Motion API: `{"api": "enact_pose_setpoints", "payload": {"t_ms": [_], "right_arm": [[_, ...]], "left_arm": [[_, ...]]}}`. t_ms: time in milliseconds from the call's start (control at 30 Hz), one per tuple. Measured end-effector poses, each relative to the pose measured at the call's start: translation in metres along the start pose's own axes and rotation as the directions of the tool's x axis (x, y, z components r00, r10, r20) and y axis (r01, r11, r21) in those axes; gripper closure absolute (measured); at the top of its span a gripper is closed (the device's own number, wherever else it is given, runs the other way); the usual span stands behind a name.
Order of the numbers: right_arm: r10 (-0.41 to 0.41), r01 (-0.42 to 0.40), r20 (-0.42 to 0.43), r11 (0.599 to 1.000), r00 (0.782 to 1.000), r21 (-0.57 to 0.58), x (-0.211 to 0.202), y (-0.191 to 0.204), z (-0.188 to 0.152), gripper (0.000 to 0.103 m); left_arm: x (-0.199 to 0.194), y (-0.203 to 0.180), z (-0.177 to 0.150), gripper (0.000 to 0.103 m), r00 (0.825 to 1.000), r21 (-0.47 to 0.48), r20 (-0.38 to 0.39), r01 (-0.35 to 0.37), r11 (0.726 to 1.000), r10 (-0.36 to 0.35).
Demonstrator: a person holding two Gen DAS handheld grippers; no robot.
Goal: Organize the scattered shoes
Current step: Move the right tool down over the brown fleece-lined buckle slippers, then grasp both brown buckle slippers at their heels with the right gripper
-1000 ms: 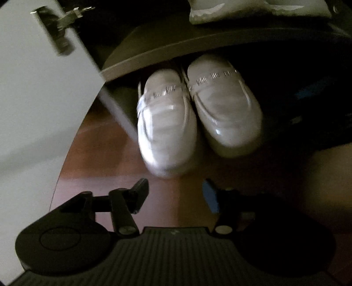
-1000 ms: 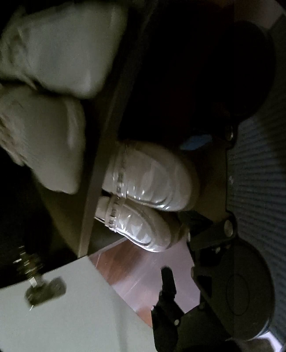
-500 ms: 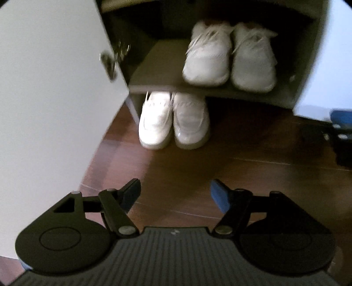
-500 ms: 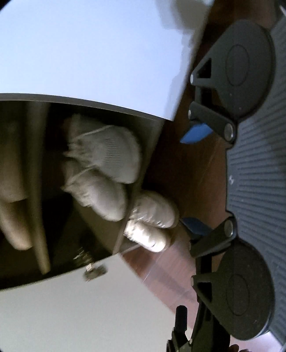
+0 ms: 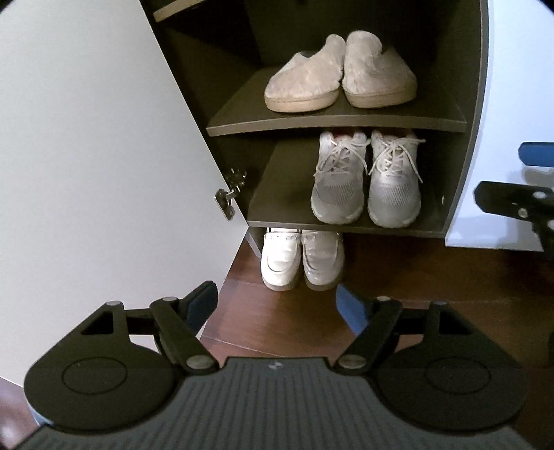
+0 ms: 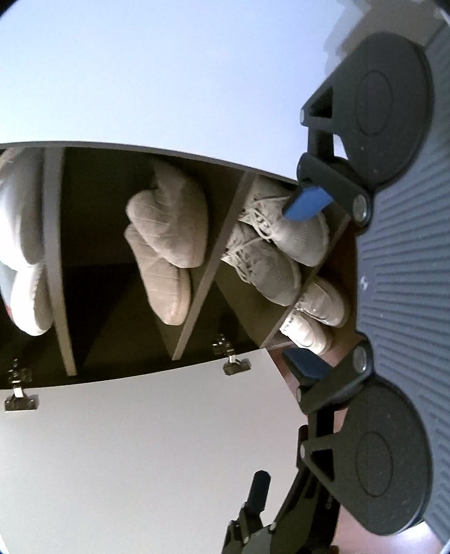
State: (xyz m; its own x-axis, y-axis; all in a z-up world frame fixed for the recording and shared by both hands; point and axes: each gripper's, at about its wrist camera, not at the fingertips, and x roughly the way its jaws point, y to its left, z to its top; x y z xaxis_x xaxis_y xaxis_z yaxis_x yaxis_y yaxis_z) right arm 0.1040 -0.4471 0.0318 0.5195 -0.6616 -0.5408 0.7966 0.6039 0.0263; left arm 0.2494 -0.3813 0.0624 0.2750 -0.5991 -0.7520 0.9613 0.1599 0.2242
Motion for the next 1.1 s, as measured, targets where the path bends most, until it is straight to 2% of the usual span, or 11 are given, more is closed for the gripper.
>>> {"api": "enact_pose_setpoints", "payload": {"t_ms": [233, 567, 600, 700, 733, 833, 933, 1033, 1100], "right_arm": [[-0.023, 0.022, -0.016, 0.998, 1.0, -0.064, -0.001, 0.014, -0.023, 0.023], [-0.02, 0.011, -0.067, 0.991, 0.998, -0.133, 0.0, 0.045, -0.087, 0.023], [-0.011, -0.001, -0.084, 0.99, 0.996, -0.139, -0.001, 0.046, -0.094, 0.023], [0.077, -0.108, -0.161, 0.976, 0.984, -0.19, -0.012, 0.052, -0.119, 0.023], [0.117, -0.163, -0.202, 0.96, 0.972, -0.227, -0.016, 0.057, -0.131, 0.023], [0.214, -0.33, -0.34, 0.883, 0.916, -0.334, -0.025, 0.075, -0.167, 0.023], [0.22, -0.436, -0.477, 0.802, 0.851, -0.409, -0.022, 0.096, -0.21, 0.031], [0.194, -0.521, -0.612, 0.744, 0.767, -0.417, -0.004, 0.11, -0.254, 0.034], [0.167, -0.549, -0.659, 0.718, 0.733, -0.428, 0.008, 0.115, -0.276, 0.037]], "left_arm": [[0.026, -0.011, -0.026, 0.025, 0.999, -0.006, -0.004, 0.042, 0.999, -0.042], [0.062, -0.013, -0.076, 0.025, 0.997, 0.039, -0.003, 0.077, 0.996, -0.077], [0.065, -0.013, -0.083, 0.025, 0.996, 0.041, -0.014, 0.091, 0.995, -0.09], [0.066, -0.015, -0.109, 0.025, 0.991, 0.096, -0.031, 0.132, 0.987, -0.129], [0.065, -0.014, -0.115, 0.025, 0.99, 0.112, -0.033, 0.139, 0.984, -0.136], [0.064, -0.013, -0.149, 0.025, 0.98, 0.198, -0.07, 0.194, 0.961, -0.184], [0.061, -0.012, -0.182, 0.025, 0.968, 0.258, -0.111, 0.245, 0.934, -0.223], [0.054, -0.009, -0.229, 0.025, 0.944, 0.294, -0.17, 0.322, 0.9, -0.283], [0.049, -0.004, -0.256, 0.025, 0.928, 0.287, -0.202, 0.363, 0.887, -0.314]]}}
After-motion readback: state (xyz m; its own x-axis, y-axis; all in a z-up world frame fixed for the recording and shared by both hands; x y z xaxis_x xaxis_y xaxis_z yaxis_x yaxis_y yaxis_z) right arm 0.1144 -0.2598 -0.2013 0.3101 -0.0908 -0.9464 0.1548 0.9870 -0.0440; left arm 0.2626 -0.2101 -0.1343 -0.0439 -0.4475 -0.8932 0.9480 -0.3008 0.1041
